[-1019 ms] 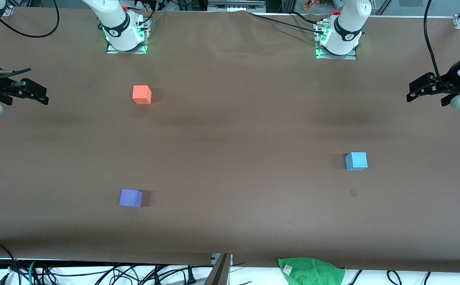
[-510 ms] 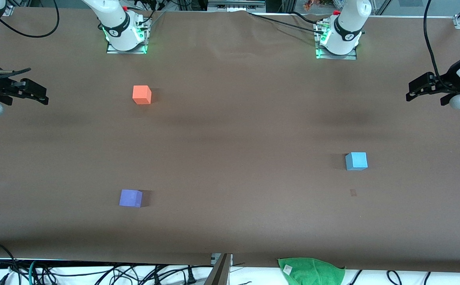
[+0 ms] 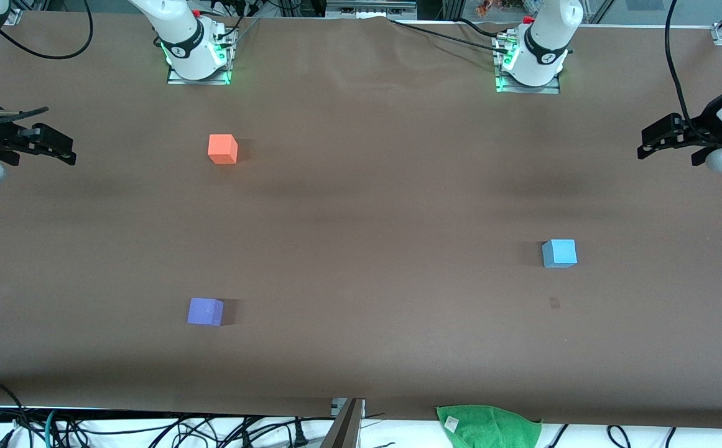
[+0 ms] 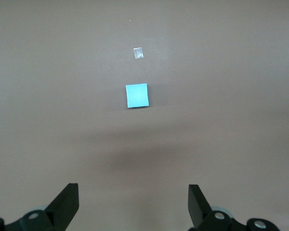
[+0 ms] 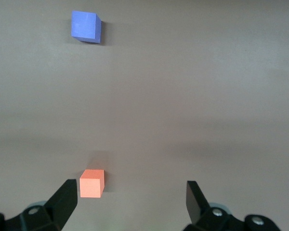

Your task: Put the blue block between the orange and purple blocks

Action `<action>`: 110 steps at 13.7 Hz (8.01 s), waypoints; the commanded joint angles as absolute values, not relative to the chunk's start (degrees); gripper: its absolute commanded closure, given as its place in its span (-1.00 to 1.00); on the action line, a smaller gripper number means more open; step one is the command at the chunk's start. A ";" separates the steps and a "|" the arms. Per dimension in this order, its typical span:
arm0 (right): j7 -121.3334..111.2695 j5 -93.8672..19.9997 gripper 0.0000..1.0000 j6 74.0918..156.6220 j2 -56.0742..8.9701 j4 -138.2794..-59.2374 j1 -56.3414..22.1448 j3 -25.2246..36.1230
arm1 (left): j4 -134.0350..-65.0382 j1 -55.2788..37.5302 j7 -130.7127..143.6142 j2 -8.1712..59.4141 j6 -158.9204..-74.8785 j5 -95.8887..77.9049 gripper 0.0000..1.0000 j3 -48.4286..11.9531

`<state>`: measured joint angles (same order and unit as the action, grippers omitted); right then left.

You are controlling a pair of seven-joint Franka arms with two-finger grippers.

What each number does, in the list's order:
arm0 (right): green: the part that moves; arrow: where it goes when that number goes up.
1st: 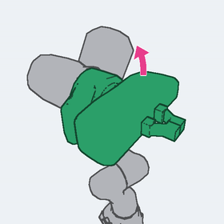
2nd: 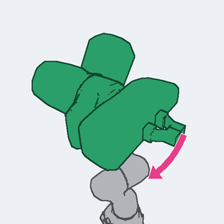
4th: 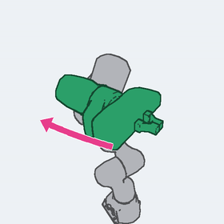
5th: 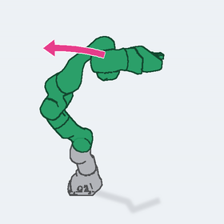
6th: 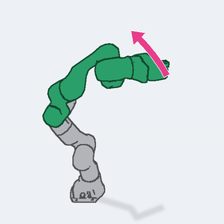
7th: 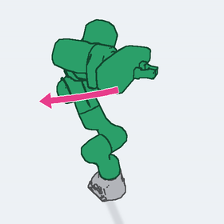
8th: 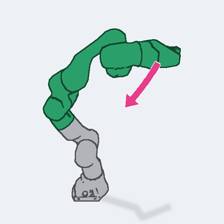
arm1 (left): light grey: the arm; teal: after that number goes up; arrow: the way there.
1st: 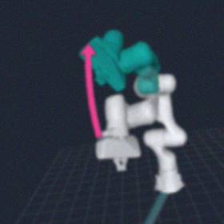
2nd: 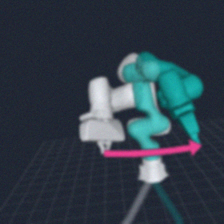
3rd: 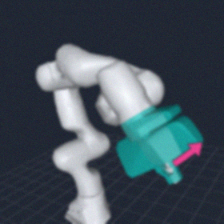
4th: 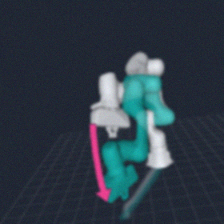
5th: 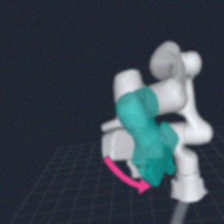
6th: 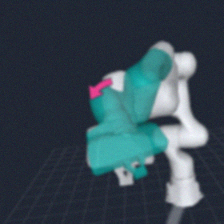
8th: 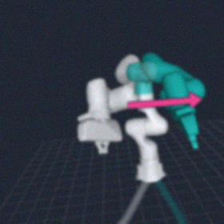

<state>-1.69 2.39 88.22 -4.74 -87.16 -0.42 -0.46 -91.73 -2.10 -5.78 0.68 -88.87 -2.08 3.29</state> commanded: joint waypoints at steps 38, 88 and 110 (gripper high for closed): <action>-2.29 0.44 -1.00 87.98 -5.63 -85.25 0.09 -0.70 | -99.19 -2.29 -3.69 19.51 -108.49 2.72 -1.00 -0.88; -2.38 0.88 -1.00 88.59 -11.34 -85.43 0.09 -0.62 | -82.88 -41.31 45.44 42.82 -127.73 -4.13 -1.00 -2.73; 39.97 -2.48 -1.00 123.12 -32.68 -85.34 -34.00 -0.97 | -97.82 1.76 -1.42 -5.88 -94.67 0.35 -1.00 -2.55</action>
